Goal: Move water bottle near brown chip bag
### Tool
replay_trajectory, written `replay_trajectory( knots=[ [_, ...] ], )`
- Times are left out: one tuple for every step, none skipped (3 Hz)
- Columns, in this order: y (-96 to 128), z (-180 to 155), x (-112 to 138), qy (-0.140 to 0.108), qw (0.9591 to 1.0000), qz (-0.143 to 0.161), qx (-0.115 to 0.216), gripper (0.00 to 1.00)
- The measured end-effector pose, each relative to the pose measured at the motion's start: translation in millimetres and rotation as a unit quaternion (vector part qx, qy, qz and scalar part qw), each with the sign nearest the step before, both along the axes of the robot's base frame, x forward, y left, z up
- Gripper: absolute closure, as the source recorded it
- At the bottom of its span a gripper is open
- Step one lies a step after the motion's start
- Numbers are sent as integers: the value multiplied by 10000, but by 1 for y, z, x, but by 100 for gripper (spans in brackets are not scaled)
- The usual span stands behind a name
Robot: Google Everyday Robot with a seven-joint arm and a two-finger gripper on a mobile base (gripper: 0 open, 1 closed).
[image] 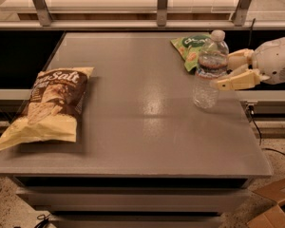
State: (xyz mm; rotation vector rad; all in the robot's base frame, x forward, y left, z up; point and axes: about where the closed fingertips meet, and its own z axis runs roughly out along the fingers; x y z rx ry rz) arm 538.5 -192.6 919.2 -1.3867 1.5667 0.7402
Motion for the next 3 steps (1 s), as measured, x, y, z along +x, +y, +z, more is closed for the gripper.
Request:
replay_trajectory(
  knots=[
    [11,14,-2,-179,9997,181,37,100],
    [32,32,-1,-382,9983,443,8,100],
    [78,52,5,-553,9938,967,52,100]
  ],
)
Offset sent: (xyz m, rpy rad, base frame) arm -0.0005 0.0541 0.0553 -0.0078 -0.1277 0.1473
